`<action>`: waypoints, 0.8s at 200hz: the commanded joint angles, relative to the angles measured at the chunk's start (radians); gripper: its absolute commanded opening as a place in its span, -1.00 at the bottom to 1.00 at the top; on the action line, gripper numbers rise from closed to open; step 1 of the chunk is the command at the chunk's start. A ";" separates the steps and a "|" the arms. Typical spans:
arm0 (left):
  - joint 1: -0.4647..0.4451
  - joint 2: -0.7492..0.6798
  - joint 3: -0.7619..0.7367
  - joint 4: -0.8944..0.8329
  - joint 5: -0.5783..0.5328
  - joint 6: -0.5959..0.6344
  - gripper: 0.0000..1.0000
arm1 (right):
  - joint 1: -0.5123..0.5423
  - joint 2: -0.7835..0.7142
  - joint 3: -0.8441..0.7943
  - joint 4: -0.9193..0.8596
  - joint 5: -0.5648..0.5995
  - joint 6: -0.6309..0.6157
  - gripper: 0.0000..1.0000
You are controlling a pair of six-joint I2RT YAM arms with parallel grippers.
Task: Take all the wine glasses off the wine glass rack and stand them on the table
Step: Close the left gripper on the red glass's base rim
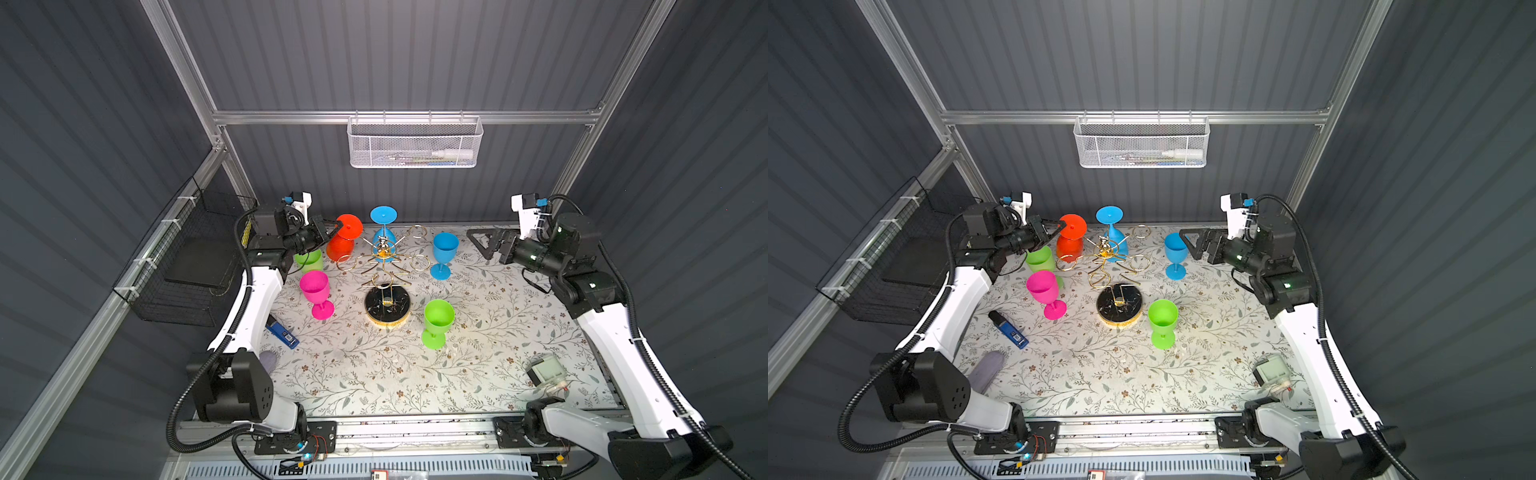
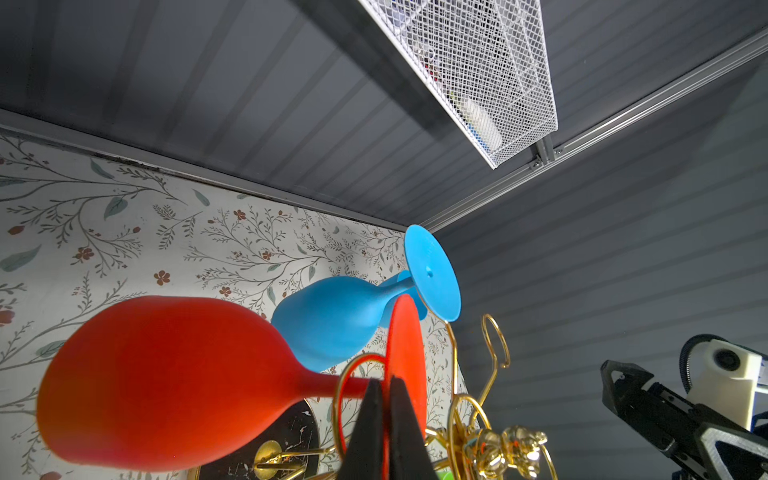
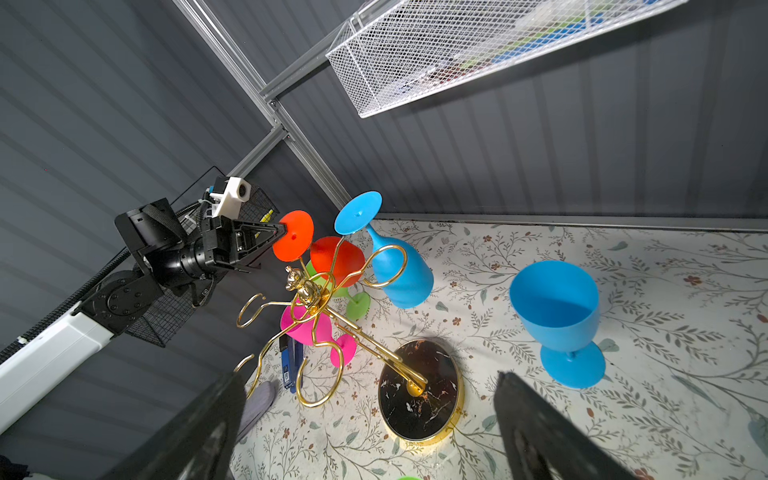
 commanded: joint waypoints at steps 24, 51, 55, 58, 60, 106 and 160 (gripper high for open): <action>0.004 -0.027 0.004 -0.070 -0.025 0.006 -1.00 | -0.004 0.002 -0.001 0.023 -0.014 0.007 0.91; 0.004 -0.047 0.012 -0.066 -0.020 -0.004 -1.00 | -0.004 0.000 0.001 0.023 -0.015 0.008 0.91; 0.004 -0.049 0.012 -0.066 -0.022 -0.006 -1.00 | -0.004 0.001 0.001 0.024 -0.015 0.008 0.91; 0.004 -0.051 0.012 -0.064 -0.022 -0.007 -1.00 | -0.004 0.001 0.001 0.023 -0.015 0.008 0.91; 0.004 -0.052 0.012 -0.063 -0.021 -0.007 -1.00 | -0.004 0.001 0.001 0.024 -0.015 0.008 0.91; 0.004 -0.046 0.009 -0.010 0.036 -0.050 -1.00 | -0.004 -0.001 0.000 0.024 -0.018 0.011 0.91; 0.004 -0.060 0.006 0.003 0.054 -0.065 -1.00 | -0.006 -0.002 -0.002 0.024 -0.016 0.014 0.91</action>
